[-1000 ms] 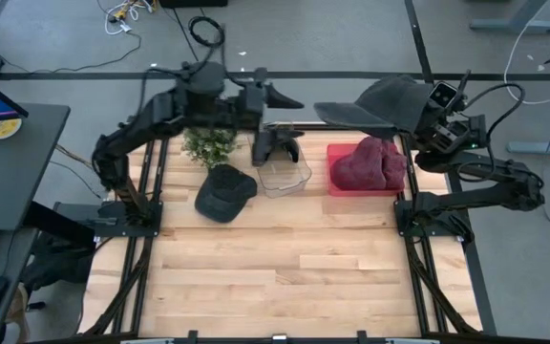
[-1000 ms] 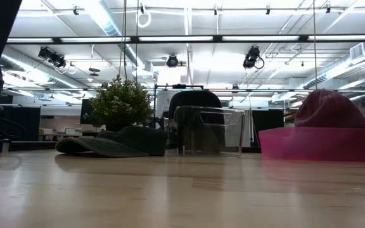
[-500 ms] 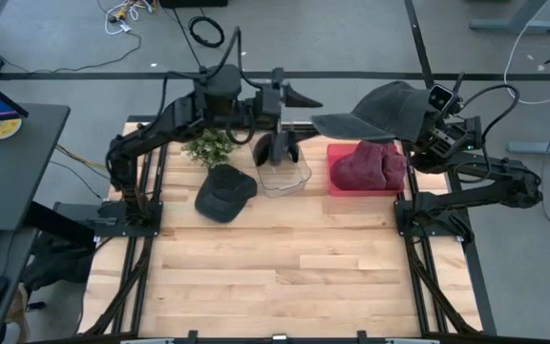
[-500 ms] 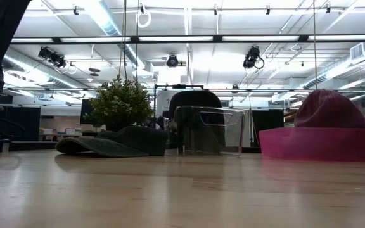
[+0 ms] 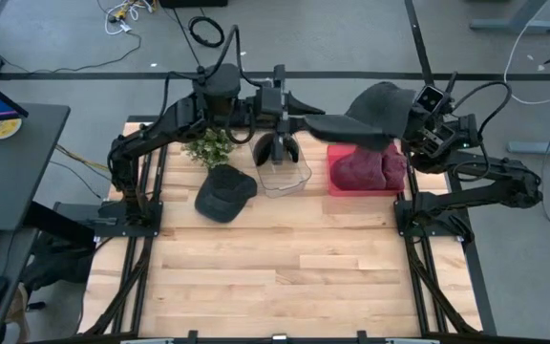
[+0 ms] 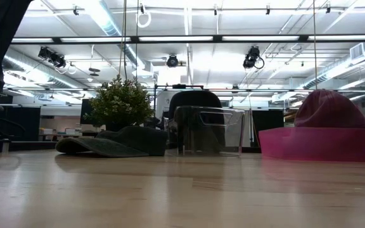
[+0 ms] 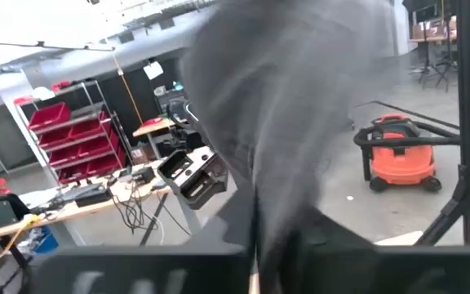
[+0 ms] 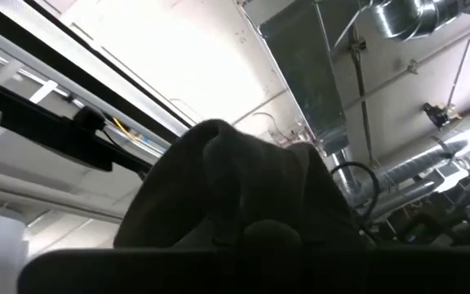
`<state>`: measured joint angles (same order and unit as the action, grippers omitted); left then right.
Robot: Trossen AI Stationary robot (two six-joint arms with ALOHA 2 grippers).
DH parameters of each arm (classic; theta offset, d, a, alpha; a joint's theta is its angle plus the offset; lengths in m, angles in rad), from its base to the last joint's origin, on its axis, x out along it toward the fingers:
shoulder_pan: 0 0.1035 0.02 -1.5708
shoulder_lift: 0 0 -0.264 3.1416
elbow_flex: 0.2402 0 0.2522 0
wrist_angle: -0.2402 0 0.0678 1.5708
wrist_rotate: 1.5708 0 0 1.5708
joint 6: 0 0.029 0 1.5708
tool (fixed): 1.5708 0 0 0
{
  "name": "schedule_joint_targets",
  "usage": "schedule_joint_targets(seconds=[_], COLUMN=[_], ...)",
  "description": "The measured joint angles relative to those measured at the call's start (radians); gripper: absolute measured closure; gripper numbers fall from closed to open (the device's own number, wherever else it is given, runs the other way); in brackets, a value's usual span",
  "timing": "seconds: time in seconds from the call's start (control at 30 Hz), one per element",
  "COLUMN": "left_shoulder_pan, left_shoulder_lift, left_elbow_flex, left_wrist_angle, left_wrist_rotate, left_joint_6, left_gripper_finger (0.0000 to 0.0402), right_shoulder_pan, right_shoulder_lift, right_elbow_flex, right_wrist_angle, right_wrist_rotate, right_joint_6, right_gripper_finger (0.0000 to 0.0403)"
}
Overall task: Pick & Place hat
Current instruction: Put the left black cap into the transparent bin
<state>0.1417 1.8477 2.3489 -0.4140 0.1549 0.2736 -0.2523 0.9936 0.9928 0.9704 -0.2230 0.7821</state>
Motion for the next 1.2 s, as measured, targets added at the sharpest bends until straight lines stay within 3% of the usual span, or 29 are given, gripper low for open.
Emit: schedule_joint_targets(seconds=[0.07,0.27,0.47,0.63,0.8,0.93,1.07,1.2], left_shoulder_pan=[0.000,-0.008,-0.013,-0.012,-0.012,-0.012,-0.012,-0.012], left_shoulder_lift=[0.000,-0.008,-0.063,-0.113,-0.150,-0.156,-0.156,-0.156], left_elbow_flex=[0.000,0.000,0.000,0.000,0.000,0.001,0.001,0.001], left_wrist_angle=[-0.004,-0.035,-0.153,-0.218,-0.276,-0.351,-0.373,-0.377], left_wrist_rotate=[0.009,0.072,-0.023,-0.080,-0.108,-0.130,-0.141,-0.142], left_joint_6=[-0.018,-0.080,-0.049,-0.051,-0.090,-0.121,-0.127,-0.132], left_gripper_finger=[0.0386,0.0390,0.0390,0.0390,0.0390,0.0390,0.0390,0.0390], right_shoulder_pan=[0.000,-0.002,-0.002,-0.002,-0.002,-0.002,-0.002,-0.002], right_shoulder_lift=[0.000,-0.001,-0.021,-0.030,-0.034,-0.035,-0.054,-0.097], right_elbow_flex=[0.000,0.000,0.000,0.000,0.000,0.000,0.000,0.000], right_wrist_angle=[-0.015,-0.077,-0.286,-0.339,-0.345,-0.340,-0.342,-0.421], right_wrist_rotate=[0.015,0.047,0.077,0.153,0.206,0.157,0.087,0.075], right_joint_6=[-0.029,-0.110,-0.185,-0.223,-0.251,-0.241,-0.248,-0.354], right_gripper_finger=[0.0366,0.0366,0.0366,0.0359,0.0314,0.0269,0.0189,0.0096])
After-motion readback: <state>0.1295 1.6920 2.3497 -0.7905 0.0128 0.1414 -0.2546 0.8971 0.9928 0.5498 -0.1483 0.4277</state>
